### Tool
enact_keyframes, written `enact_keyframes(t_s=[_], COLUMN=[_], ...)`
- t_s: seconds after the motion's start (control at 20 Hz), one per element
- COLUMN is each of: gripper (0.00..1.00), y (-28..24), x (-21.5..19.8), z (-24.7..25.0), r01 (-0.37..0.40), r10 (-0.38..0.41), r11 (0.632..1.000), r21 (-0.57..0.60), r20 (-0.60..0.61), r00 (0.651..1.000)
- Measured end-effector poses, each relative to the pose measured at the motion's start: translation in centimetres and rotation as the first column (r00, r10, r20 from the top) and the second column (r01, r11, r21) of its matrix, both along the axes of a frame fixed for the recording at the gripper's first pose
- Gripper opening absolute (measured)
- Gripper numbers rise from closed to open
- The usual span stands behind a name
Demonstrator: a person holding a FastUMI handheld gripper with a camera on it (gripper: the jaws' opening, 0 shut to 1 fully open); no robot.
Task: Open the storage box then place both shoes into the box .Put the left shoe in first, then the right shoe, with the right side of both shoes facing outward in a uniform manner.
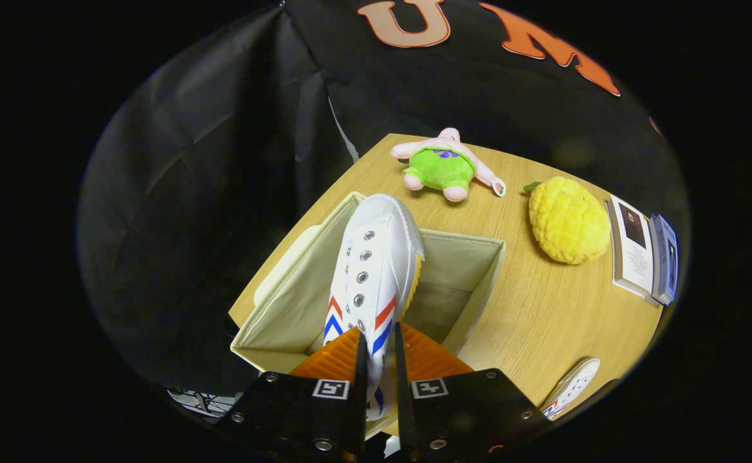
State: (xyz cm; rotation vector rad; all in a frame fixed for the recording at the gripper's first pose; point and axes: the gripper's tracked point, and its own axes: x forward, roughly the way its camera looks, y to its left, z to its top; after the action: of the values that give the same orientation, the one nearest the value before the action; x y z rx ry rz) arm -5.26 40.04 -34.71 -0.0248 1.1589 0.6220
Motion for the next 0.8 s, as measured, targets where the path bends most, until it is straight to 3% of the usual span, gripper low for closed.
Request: enact_keyframes(t_s=[0.15,0.3,0.5,0.8], gripper=[0.33,0.36,0.46,0.75], y=[0.9,0.7,-1.8,-8.6], x=[-0.6,0.7,1.3,1.6], z=[1.5,3.6,4.8,5.1], r01=[-0.003,0.038,0.09,0.181], r10=[0.004,-0.044,-0.097,-0.192], r11=[0.996,0.986,0.981,0.971], r21=[0.087,0.16,0.17,0.158], r20=[-0.014,0.033,0.033,0.059], r00=[1.0,0.998,0.995,0.98])
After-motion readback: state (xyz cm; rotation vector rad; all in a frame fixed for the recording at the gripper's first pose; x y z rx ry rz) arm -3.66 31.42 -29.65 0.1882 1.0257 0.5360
